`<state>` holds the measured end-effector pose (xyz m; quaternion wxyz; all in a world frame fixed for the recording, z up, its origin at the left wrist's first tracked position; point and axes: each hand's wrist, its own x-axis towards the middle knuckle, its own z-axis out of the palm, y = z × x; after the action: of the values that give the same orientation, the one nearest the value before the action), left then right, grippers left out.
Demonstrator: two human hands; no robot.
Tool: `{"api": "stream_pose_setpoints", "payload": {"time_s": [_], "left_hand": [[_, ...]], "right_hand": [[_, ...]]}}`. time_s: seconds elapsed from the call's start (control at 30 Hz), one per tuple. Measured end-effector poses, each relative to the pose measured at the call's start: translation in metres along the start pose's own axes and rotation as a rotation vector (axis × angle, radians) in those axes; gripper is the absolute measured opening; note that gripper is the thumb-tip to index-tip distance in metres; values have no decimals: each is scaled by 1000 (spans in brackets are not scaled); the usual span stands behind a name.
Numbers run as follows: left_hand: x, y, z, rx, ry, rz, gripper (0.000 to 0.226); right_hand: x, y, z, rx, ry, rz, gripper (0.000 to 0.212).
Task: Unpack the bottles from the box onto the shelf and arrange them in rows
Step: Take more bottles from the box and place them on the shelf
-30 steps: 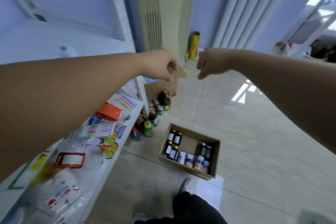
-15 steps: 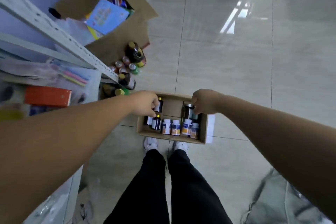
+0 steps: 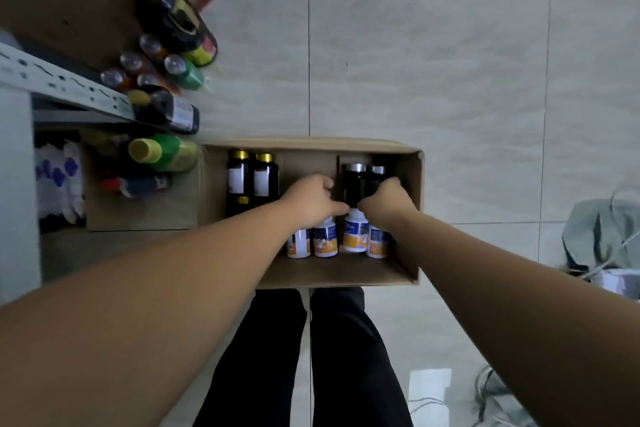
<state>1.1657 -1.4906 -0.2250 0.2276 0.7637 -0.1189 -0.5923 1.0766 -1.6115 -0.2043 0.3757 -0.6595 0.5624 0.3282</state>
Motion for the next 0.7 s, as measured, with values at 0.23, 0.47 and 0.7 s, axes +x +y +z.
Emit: {"api": "stream_pose_setpoints", "payload": {"time_s": [0.23, 0.47, 0.7], "left_hand": [[48, -27, 21, -96, 78, 6, 76], [72, -36, 24, 10, 211, 4, 64], [51, -34, 9, 38, 137, 48, 64]], "right_hand": [[32, 9, 34, 4, 176, -48, 50], [58, 5, 40, -242, 185, -232, 61], [52, 18, 30, -293, 117, -301, 57]]}}
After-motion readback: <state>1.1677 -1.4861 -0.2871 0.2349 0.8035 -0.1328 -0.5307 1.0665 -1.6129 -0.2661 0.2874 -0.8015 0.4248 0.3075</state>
